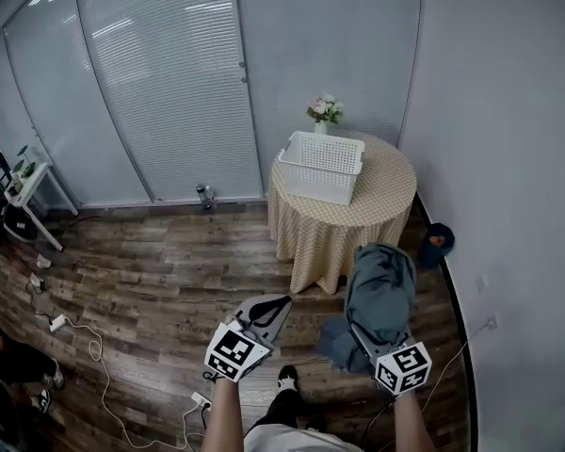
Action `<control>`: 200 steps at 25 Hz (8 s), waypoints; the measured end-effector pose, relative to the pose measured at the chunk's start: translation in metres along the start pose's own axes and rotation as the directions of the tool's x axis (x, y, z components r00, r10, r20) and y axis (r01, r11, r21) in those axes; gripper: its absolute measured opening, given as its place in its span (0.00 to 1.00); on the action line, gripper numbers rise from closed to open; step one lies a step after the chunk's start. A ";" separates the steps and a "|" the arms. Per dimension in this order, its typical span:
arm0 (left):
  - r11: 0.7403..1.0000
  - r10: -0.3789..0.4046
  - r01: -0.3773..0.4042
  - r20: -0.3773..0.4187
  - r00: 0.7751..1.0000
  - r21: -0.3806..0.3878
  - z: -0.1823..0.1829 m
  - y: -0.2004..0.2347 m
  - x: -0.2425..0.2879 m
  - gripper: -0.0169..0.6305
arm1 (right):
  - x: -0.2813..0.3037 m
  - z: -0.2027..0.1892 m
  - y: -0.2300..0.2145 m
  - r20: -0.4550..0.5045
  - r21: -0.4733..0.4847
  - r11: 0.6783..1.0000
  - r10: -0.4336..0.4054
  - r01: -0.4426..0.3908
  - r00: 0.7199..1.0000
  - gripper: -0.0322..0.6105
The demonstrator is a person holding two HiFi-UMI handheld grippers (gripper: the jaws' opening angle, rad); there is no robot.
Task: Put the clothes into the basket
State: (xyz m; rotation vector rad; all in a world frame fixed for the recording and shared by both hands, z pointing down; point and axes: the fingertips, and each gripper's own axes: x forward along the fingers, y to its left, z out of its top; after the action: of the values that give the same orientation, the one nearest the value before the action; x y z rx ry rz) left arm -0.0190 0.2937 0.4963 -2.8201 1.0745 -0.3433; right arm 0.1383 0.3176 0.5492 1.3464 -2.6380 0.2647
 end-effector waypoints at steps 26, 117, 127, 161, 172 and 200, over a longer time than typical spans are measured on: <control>0.995 -0.029 0.034 0.047 0.998 -0.094 -0.033 0.176 0.107 0.05 | 0.148 0.038 -0.100 0.029 0.082 0.976 -0.202 0.200 0.979 0.41; 0.997 -0.067 0.068 0.038 0.997 -0.023 0.008 0.531 0.475 0.05 | 0.550 0.327 -0.383 0.256 -0.127 0.989 -0.035 0.069 0.966 0.41; 0.999 -0.045 0.045 0.025 0.999 -0.018 0.005 0.557 0.472 0.05 | 0.620 0.204 -0.379 -0.153 -0.268 0.917 0.261 -0.294 0.953 0.41; 0.998 -0.035 0.035 0.000 0.999 -0.050 -0.005 0.557 0.481 0.05 | 0.670 0.135 -0.366 -0.542 -0.614 0.545 0.233 -0.570 0.807 0.54; 0.997 -0.025 0.025 0.008 1.000 -0.074 -0.007 0.554 0.483 0.05 | 0.671 0.162 -0.364 -0.426 -0.551 0.679 0.271 -0.485 0.863 0.08; 0.987 -0.106 0.115 0.088 0.991 -0.108 0.007 0.501 0.514 0.05 | 0.560 0.216 -0.405 -0.014 -0.100 0.989 0.109 -0.110 0.994 0.08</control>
State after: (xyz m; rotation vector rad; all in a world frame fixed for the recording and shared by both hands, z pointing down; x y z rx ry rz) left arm 0.0326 -0.4220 0.4900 -2.9719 0.9527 -0.1799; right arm 0.1289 -0.4046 0.4999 1.1697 -2.6831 0.1488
